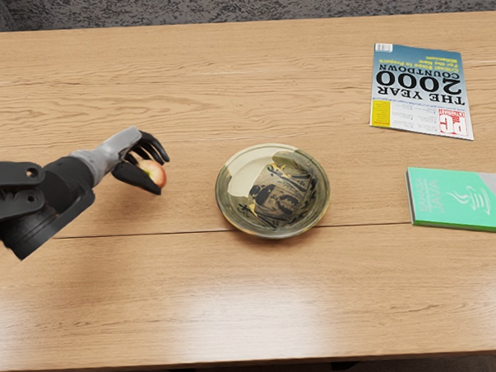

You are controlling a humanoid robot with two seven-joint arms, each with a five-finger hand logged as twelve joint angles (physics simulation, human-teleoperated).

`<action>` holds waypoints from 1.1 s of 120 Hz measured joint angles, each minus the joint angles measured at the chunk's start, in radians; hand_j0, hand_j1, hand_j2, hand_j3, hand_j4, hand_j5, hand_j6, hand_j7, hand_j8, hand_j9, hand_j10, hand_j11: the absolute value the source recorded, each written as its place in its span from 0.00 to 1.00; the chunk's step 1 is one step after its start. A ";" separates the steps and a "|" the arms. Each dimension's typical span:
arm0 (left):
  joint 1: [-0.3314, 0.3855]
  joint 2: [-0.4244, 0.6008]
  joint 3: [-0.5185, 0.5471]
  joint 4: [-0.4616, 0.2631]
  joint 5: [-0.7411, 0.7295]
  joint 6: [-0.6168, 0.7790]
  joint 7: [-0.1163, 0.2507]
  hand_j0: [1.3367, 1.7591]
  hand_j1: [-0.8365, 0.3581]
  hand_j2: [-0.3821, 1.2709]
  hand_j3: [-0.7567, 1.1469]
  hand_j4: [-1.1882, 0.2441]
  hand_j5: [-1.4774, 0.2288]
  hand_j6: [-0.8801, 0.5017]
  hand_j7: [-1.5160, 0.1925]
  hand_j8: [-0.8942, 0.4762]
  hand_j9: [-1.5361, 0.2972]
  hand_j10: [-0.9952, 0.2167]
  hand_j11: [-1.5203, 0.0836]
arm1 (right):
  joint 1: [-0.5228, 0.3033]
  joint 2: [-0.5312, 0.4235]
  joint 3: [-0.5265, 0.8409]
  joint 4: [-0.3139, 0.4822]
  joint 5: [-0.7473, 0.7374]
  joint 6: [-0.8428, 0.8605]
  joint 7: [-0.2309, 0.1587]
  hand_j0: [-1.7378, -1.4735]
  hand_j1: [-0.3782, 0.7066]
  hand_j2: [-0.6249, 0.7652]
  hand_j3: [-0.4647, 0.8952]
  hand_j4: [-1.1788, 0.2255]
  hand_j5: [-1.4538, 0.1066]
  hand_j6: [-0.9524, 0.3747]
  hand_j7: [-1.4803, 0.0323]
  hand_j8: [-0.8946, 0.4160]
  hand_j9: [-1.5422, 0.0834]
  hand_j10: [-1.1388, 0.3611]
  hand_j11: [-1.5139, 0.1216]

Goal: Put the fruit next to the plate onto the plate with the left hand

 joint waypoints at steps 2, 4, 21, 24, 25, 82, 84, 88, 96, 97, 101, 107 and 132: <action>-0.003 -0.002 0.000 0.000 0.000 0.000 0.000 0.76 0.44 0.46 0.40 0.37 0.33 0.27 0.36 0.38 0.35 0.43 0.40 | 0.000 0.000 0.000 0.000 0.000 0.000 0.000 0.30 0.05 0.45 0.34 0.83 0.91 0.70 0.96 0.67 0.93 0.75 0.91; -0.004 -0.010 0.000 0.000 0.000 0.001 0.000 0.76 0.43 0.45 0.40 0.37 0.34 0.27 0.36 0.38 0.35 0.44 0.40 | 0.000 0.000 0.000 0.000 0.000 0.000 0.000 0.30 0.05 0.45 0.34 0.83 0.91 0.70 0.96 0.67 0.93 0.75 0.91; -0.028 -0.044 0.002 0.002 0.000 0.002 0.000 0.76 0.43 0.48 0.40 0.37 0.33 0.27 0.36 0.38 0.35 0.41 0.40 | 0.000 0.000 0.000 0.000 0.000 0.000 0.000 0.30 0.05 0.45 0.34 0.83 0.91 0.70 0.96 0.67 0.93 0.75 0.91; -0.031 -0.045 0.002 0.002 0.000 0.002 0.000 0.76 0.43 0.48 0.40 0.37 0.33 0.27 0.36 0.38 0.35 0.41 0.40 | 0.000 0.000 0.000 0.000 0.000 0.000 0.000 0.30 0.05 0.45 0.34 0.83 0.91 0.70 0.96 0.67 0.93 0.75 0.91; -0.033 -0.046 0.003 0.002 0.000 0.003 0.000 0.76 0.43 0.48 0.40 0.37 0.33 0.27 0.36 0.38 0.35 0.41 0.40 | 0.000 0.000 0.000 0.000 0.000 0.000 0.000 0.30 0.05 0.45 0.34 0.83 0.91 0.70 0.96 0.67 0.93 0.75 0.91; -0.119 -0.195 0.024 0.008 -0.001 0.005 0.003 0.76 0.41 0.51 0.40 0.37 0.33 0.27 0.35 0.38 0.35 0.42 0.39 | 0.000 0.000 0.000 0.000 0.000 0.000 0.000 0.30 0.05 0.45 0.34 0.83 0.91 0.70 0.96 0.67 0.93 0.75 0.91; -0.122 -0.201 0.026 0.008 -0.001 0.005 0.003 0.76 0.41 0.51 0.40 0.37 0.32 0.27 0.35 0.38 0.35 0.42 0.39 | 0.000 0.000 0.000 0.000 0.000 0.000 0.000 0.30 0.05 0.45 0.34 0.83 0.91 0.70 0.96 0.67 0.93 0.75 0.91; -0.127 -0.208 0.031 0.008 -0.002 0.005 0.003 0.76 0.40 0.52 0.40 0.37 0.32 0.28 0.34 0.39 0.35 0.43 0.39 | 0.000 0.000 0.000 0.000 0.000 0.000 0.000 0.30 0.05 0.45 0.34 0.83 0.91 0.70 0.96 0.67 0.93 0.75 0.91; -0.136 -0.229 0.038 0.009 -0.003 0.006 0.003 0.75 0.40 0.52 0.40 0.37 0.32 0.28 0.34 0.39 0.35 0.43 0.39 | 0.000 0.000 0.000 0.000 0.000 0.000 0.000 0.30 0.05 0.45 0.34 0.83 0.91 0.70 0.96 0.67 0.93 0.75 0.91; -0.139 -0.234 0.039 0.009 -0.004 0.006 0.003 0.75 0.40 0.52 0.40 0.37 0.32 0.28 0.34 0.39 0.35 0.43 0.39 | 0.000 0.000 0.000 0.000 0.000 0.000 0.000 0.30 0.05 0.45 0.34 0.83 0.91 0.70 0.96 0.67 0.93 0.75 0.91; -0.144 -0.247 0.043 0.011 -0.005 0.006 0.003 0.75 0.39 0.52 0.40 0.37 0.32 0.28 0.34 0.39 0.35 0.43 0.39 | 0.000 0.000 0.000 0.000 0.000 0.000 0.000 0.30 0.05 0.45 0.34 0.83 0.91 0.70 0.96 0.67 0.93 0.75 0.91; -0.150 -0.265 0.049 0.013 -0.008 0.006 0.003 0.75 0.39 0.52 0.40 0.37 0.32 0.28 0.34 0.40 0.35 0.43 0.39 | 0.000 0.000 0.000 0.000 0.000 0.000 0.000 0.30 0.05 0.45 0.34 0.83 0.91 0.70 0.96 0.67 0.93 0.75 0.91; -0.171 -0.322 0.062 0.021 -0.015 0.008 0.003 0.76 0.40 0.51 0.40 0.37 0.32 0.28 0.34 0.39 0.35 0.43 0.39 | 0.000 0.000 0.000 0.000 0.000 0.000 0.000 0.30 0.05 0.45 0.34 0.83 0.91 0.70 0.96 0.67 0.93 0.75 0.91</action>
